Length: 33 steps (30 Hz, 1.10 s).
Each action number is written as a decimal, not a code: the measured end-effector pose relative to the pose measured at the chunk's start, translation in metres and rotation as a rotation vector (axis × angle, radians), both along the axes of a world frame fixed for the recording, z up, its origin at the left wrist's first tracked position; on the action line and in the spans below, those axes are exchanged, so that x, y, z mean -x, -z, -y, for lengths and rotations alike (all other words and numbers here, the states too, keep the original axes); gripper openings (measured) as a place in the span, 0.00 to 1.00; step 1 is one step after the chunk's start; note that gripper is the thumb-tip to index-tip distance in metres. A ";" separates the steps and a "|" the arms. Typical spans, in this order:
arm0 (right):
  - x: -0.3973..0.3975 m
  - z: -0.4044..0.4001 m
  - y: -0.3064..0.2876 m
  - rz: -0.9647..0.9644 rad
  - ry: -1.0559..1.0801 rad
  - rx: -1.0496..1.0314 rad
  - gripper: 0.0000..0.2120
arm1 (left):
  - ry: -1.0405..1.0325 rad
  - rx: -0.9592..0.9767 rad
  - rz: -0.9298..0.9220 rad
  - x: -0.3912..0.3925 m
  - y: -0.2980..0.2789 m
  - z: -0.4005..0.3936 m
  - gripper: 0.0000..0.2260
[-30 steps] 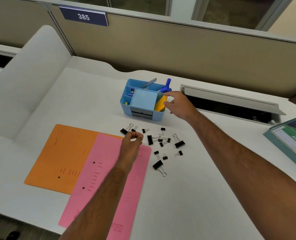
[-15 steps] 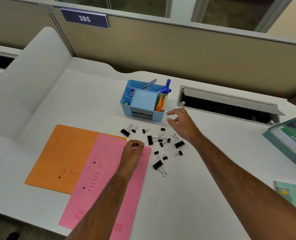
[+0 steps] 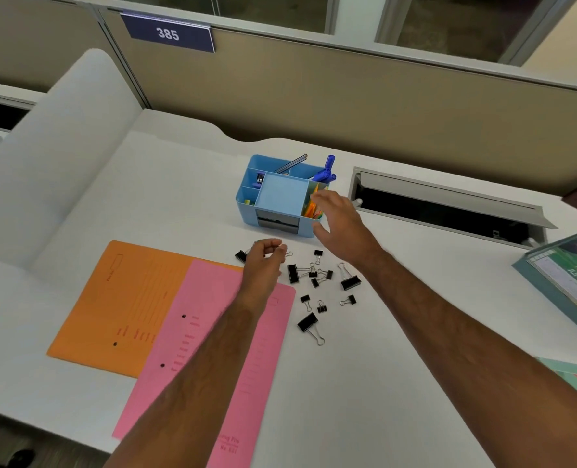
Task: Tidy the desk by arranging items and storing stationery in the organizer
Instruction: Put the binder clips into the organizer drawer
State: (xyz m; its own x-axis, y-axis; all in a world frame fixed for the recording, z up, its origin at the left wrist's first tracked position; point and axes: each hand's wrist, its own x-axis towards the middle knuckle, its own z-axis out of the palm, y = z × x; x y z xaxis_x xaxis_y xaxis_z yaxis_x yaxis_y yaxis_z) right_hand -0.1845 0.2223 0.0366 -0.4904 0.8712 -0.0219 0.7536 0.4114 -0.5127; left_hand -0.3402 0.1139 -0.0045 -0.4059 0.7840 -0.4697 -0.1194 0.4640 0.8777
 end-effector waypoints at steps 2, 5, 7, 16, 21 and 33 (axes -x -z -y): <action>0.004 -0.005 -0.002 0.128 -0.045 -0.007 0.28 | -0.006 -0.016 0.002 0.000 -0.001 -0.007 0.06; 0.005 -0.008 0.003 0.260 -0.088 0.023 0.26 | -0.009 -0.022 -0.003 0.001 0.000 -0.013 0.08; 0.004 -0.007 0.008 0.273 -0.092 0.019 0.25 | -0.011 -0.017 -0.006 0.002 0.001 -0.016 0.08; 0.005 -0.006 0.016 0.220 -0.063 -0.045 0.28 | -0.043 -0.001 0.016 0.007 0.010 -0.027 0.11; 0.013 -0.012 0.011 0.275 -0.166 -0.106 0.27 | -0.129 -0.027 0.155 0.008 0.013 -0.038 0.17; 0.037 -0.026 0.000 0.521 -0.311 -0.112 0.28 | -0.340 -0.076 0.476 0.004 0.016 -0.059 0.20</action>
